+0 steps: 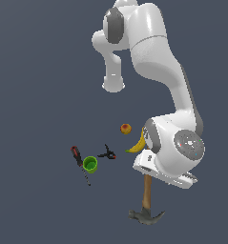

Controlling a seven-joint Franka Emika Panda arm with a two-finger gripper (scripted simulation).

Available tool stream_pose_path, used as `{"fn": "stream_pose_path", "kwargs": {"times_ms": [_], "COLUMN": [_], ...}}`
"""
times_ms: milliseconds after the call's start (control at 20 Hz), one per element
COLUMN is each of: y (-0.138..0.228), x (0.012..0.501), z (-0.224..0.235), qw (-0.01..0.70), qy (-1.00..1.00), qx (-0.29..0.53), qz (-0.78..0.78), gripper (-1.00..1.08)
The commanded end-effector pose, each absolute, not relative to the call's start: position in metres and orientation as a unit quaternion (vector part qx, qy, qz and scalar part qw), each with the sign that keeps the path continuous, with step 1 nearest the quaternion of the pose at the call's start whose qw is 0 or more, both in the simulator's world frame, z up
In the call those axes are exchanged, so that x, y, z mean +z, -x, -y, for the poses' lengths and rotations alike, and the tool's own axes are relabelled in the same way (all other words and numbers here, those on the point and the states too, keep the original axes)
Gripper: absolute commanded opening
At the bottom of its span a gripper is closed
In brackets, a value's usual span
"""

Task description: Pick up a designated object from a clutter of objects.

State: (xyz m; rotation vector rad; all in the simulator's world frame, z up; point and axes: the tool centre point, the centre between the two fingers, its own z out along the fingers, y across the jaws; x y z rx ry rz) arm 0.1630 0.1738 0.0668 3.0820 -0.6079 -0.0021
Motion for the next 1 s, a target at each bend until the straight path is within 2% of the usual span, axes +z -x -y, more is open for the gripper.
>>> {"fn": "stream_pose_path", "kwargs": {"times_ms": [0,450,750,800,950], "y": [-0.163,-0.162,-0.164,-0.164,-0.164], "x": [0.064,0.021,0.017,0.017,0.017], "z": [-0.174,-0.174,-0.174,-0.174,-0.174], "qw": [0.0,0.0,0.0,0.0,0.0], "qy": [-0.981,-0.981,-0.981,-0.981,-0.981], "qx": [-0.001,0.0,0.0,0.0,0.0], "qz": [0.194,0.195,0.195,0.195,0.195], "gripper": [1.0,1.0,1.0,-1.0,-1.0]}}
